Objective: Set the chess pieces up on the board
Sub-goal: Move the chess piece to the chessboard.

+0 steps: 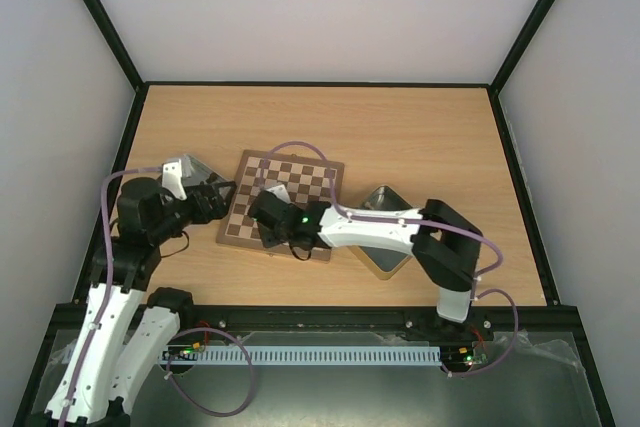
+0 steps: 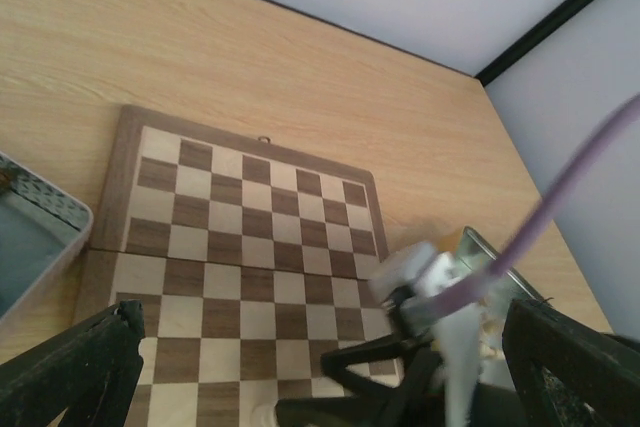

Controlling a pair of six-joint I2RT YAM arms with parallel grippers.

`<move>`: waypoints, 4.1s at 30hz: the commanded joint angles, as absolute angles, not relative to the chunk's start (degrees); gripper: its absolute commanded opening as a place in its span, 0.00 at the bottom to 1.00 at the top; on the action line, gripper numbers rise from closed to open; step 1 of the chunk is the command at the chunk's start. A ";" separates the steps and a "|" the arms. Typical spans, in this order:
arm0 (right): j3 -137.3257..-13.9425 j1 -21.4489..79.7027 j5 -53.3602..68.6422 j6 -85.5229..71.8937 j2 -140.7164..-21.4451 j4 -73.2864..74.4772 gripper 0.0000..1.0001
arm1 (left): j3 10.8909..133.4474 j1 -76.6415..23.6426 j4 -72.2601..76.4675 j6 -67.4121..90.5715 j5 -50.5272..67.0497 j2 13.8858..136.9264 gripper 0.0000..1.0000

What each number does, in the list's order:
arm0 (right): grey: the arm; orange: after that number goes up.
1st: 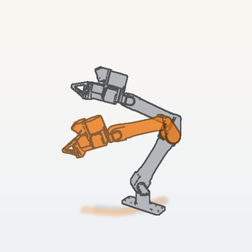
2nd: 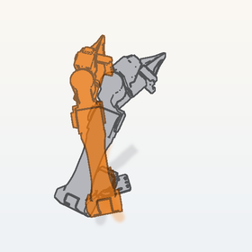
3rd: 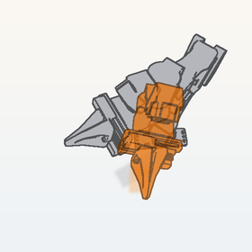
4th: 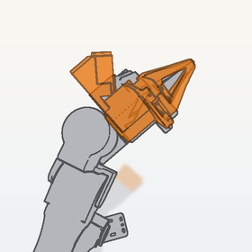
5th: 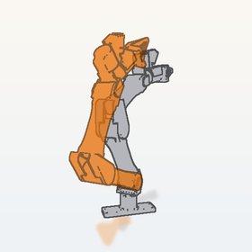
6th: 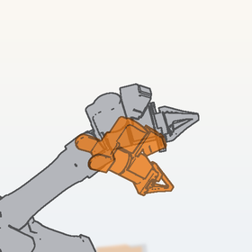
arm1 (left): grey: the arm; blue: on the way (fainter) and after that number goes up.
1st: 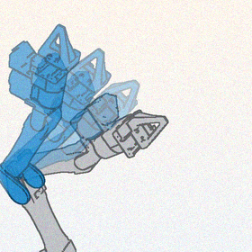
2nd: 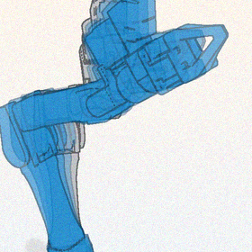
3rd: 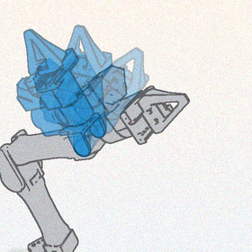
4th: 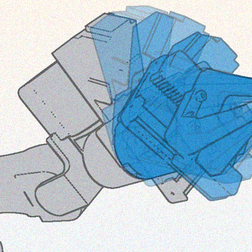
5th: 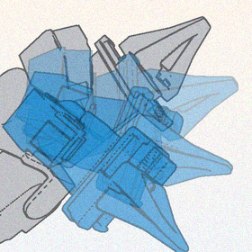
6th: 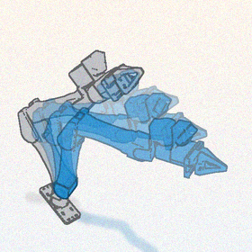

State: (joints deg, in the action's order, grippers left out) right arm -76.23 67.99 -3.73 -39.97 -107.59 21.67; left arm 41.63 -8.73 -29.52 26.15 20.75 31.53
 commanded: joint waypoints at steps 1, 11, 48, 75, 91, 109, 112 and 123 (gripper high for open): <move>-70.89 67.14 -9.92 -44.72 -98.48 16.40 0.52 | 40.85 -9.65 -28.76 25.89 26.60 34.13 1.00; -53.96 55.81 -9.68 -48.69 -81.77 7.46 0.57 | 42.81 -29.06 -28.66 34.65 8.03 46.32 0.92; -53.82 49.47 -4.21 -42.93 -87.13 7.23 0.52 | 48.31 -47.20 -36.00 42.17 -9.14 75.53 0.24; -53.39 49.48 -4.66 -43.68 -85.75 8.35 0.51 | 46.40 -47.19 -34.45 41.60 -9.23 74.60 0.23; -52.60 49.44 -3.96 -44.21 -85.51 7.91 0.51 | 47.14 -47.20 -38.19 40.97 -10.90 74.19 0.19; -52.73 49.46 -3.69 -44.78 -85.80 7.32 0.51 | 47.76 -47.38 -36.29 38.27 -7.27 74.20 0.18; -52.75 49.48 -3.98 -44.87 -85.79 7.25 0.51 | 47.96 -47.94 -35.13 37.81 -5.85 74.30 0.18; -52.69 49.47 -4.21 -44.82 -85.78 7.38 0.51 | 49.73 -50.04 -34.77 37.38 -6.16 77.32 0.18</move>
